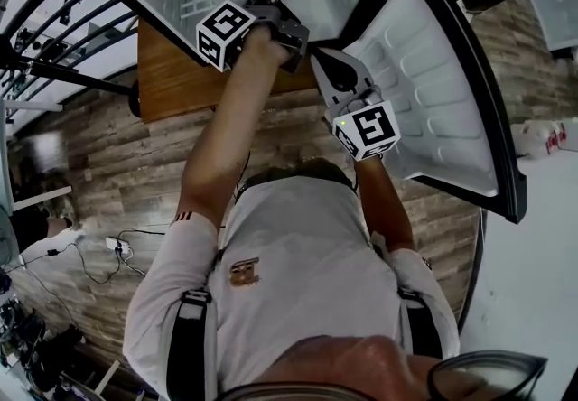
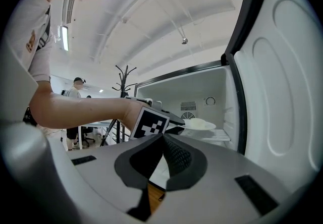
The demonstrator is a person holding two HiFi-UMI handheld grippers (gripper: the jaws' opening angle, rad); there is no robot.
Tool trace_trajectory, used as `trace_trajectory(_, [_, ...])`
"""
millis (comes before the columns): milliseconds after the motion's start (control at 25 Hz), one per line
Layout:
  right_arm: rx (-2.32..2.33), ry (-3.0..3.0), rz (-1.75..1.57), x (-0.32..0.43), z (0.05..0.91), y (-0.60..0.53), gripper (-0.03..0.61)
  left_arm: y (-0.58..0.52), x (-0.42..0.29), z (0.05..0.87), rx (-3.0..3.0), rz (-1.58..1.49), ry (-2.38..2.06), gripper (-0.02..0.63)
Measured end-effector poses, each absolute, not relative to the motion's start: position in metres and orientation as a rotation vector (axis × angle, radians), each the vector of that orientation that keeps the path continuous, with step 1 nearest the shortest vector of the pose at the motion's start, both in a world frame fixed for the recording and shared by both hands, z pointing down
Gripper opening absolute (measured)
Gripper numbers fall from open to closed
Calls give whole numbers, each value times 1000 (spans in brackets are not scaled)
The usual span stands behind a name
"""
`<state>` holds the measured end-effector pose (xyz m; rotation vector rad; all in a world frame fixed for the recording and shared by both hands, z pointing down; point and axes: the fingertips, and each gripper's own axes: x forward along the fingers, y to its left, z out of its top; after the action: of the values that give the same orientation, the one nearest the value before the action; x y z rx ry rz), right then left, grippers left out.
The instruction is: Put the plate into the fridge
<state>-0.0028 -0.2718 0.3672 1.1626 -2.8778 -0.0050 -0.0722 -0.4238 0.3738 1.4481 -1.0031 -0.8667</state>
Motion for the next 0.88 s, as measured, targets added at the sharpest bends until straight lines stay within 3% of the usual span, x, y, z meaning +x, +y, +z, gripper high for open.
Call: trace_trajectory(880, [1070, -2939, 36, 29, 369, -276, 32, -467, -37, 372, 1362, -794, -1159, 49])
